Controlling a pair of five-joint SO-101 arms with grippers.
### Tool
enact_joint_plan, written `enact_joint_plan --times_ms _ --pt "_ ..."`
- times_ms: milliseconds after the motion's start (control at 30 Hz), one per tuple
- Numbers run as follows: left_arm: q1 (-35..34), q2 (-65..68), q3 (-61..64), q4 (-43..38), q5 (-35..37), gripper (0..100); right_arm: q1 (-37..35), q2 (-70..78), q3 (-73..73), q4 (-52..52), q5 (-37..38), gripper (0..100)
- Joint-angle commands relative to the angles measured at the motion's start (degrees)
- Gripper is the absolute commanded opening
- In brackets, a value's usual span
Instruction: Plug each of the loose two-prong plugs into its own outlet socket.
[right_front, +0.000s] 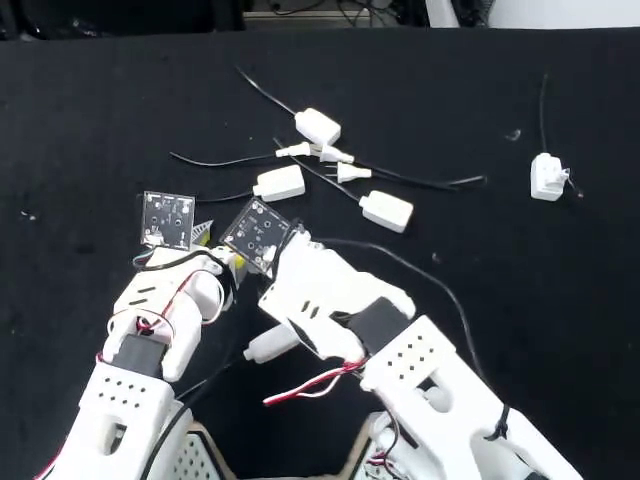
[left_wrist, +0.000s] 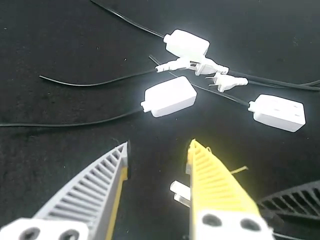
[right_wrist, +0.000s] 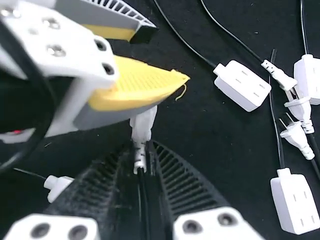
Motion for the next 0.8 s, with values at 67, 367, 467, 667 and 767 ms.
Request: enact_joint_plan --times_ms 67,367,467,667,767 --pt "-0.57 -0.53 -0.57 -0.62 -0.09 20 -0.70 -1.63 -5.58 0.44 0.62 1.0" --pt "0.22 -0.53 -0.48 -0.62 -0.18 20 -0.62 -1.63 -6.46 0.44 0.62 1.0" --pt "0.57 -0.53 -0.04 -0.62 -0.18 20 0.00 -1.63 -7.08 0.44 0.62 1.0" --pt "0.48 -0.53 0.04 -0.62 -0.18 20 0.44 -1.63 -7.08 0.44 0.62 1.0" --pt "0.48 -0.53 0.04 -0.62 -0.18 20 0.44 -1.63 -7.08 0.44 0.62 1.0"
